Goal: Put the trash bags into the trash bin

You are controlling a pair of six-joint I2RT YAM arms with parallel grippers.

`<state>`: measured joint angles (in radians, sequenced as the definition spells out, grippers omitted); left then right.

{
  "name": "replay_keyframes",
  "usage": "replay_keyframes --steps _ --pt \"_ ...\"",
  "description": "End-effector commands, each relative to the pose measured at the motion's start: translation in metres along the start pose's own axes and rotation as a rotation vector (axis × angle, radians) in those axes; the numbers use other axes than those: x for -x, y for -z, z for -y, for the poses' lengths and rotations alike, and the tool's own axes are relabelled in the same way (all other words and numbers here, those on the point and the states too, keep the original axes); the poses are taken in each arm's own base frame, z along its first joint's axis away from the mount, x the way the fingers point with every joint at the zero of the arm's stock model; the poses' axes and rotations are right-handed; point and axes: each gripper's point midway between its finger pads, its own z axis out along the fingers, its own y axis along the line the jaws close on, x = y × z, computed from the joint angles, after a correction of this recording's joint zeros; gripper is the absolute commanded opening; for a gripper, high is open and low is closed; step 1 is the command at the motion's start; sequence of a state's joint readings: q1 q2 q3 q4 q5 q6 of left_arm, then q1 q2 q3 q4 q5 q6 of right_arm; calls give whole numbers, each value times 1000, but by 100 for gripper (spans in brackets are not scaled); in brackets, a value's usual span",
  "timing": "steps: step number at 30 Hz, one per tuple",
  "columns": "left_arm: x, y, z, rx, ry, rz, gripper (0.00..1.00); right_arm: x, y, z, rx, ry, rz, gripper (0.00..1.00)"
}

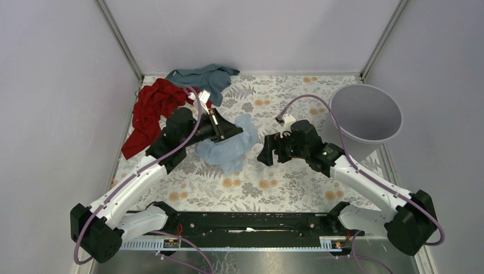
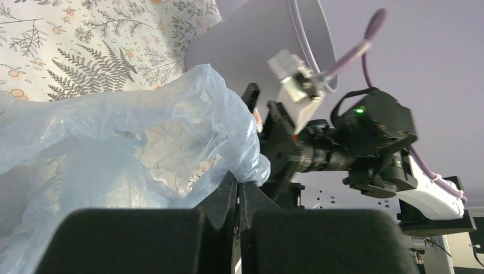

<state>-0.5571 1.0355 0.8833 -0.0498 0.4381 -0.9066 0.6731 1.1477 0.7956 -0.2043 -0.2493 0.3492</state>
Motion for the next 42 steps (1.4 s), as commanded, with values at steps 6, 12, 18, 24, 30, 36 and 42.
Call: replay_keyframes --steps 6,12,18,24,30,36,42 --pt "9 -12 27 -116 -36 -17 0 76 58 -64 165 -61 304 93" --pt "6 -21 35 -149 -21 -43 0 95 45 -83 6 97 432 89" --pt "8 -24 44 -158 -28 -28 0 114 28 -50 -207 121 543 75" --pt "-1 -34 38 -167 -16 -62 4 127 9 -44 -236 57 632 49" --pt "8 -14 12 35 -132 -11 70 104 -7 8 -275 -82 475 0" --pt "20 47 -77 350 -87 149 98 71 2 20 -179 -36 368 0" --pt "19 95 -173 685 142 353 99 61 5 19 -142 -1 350 0"
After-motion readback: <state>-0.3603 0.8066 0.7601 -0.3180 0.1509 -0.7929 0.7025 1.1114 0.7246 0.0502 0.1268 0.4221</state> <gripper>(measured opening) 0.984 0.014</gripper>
